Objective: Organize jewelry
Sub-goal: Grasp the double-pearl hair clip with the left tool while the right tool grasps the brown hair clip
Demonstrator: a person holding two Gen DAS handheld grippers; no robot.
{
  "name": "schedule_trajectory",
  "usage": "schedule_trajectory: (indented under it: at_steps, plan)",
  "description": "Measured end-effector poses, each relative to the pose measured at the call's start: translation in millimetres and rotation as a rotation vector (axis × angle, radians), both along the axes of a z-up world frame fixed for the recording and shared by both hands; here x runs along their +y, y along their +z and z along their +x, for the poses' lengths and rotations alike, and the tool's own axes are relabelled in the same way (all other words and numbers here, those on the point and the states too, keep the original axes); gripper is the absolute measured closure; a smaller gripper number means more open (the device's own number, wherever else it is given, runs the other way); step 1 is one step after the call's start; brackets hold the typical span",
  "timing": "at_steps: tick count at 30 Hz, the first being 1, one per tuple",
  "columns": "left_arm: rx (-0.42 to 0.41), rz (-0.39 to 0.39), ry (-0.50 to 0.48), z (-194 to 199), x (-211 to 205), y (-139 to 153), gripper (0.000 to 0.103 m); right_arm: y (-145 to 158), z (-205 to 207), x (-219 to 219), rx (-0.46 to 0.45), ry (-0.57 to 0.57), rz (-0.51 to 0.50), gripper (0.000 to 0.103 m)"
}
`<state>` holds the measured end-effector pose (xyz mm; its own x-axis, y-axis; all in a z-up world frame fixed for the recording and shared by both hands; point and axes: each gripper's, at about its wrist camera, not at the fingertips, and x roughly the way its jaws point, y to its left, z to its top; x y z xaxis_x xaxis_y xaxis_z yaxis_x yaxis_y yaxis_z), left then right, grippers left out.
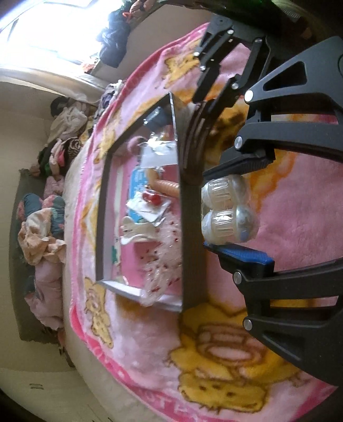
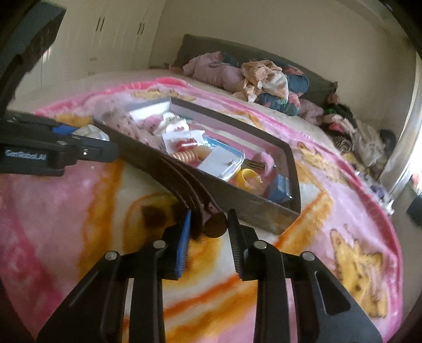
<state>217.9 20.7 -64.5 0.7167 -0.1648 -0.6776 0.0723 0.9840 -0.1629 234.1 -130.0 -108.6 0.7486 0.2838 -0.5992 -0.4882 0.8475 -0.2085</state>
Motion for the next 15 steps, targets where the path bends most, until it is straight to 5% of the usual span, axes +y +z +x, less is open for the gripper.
schedule_trajectory:
  at_steps: [8,15]
  plan:
    - [-0.020,-0.017,-0.004,-7,-3,10,0.065,16,2,-33,0.141,-0.016,0.275,0.077]
    - [-0.046,-0.020,-0.026,-9,-11,23,0.065,41,-3,-45,0.126,-0.026,0.340,0.078]
